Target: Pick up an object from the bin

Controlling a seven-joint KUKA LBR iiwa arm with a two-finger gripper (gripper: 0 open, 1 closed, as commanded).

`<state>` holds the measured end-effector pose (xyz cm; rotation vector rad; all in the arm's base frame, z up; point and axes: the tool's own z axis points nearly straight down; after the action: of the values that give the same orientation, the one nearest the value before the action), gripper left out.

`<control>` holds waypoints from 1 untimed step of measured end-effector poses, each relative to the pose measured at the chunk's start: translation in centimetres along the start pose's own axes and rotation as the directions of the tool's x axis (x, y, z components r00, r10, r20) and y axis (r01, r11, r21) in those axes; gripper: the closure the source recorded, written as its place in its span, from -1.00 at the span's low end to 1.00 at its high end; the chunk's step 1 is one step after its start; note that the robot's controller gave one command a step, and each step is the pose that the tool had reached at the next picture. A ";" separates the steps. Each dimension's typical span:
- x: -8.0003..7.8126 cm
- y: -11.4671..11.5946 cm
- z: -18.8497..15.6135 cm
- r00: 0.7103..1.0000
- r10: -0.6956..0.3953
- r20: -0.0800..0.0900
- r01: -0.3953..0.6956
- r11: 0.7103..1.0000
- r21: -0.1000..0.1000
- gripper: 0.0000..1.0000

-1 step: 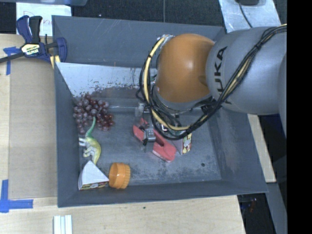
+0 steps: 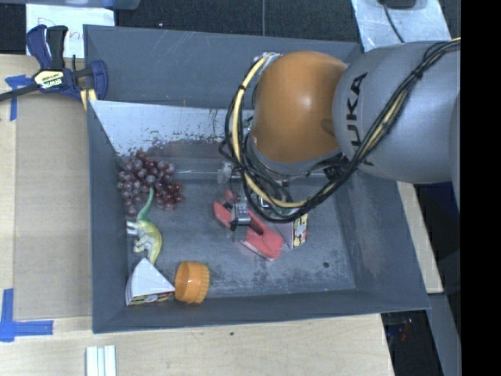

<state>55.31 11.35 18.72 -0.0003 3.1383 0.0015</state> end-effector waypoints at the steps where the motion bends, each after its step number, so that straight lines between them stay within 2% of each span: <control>1: -0.8 6.4 6.1 0.995 0.104 0.002 -0.104 0.995 -0.001 -1.00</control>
Offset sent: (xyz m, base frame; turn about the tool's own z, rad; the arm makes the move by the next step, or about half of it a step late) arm 0.0517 0.0723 -0.0305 -0.0099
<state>56.16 17.76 12.59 0.1636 3.1321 0.0032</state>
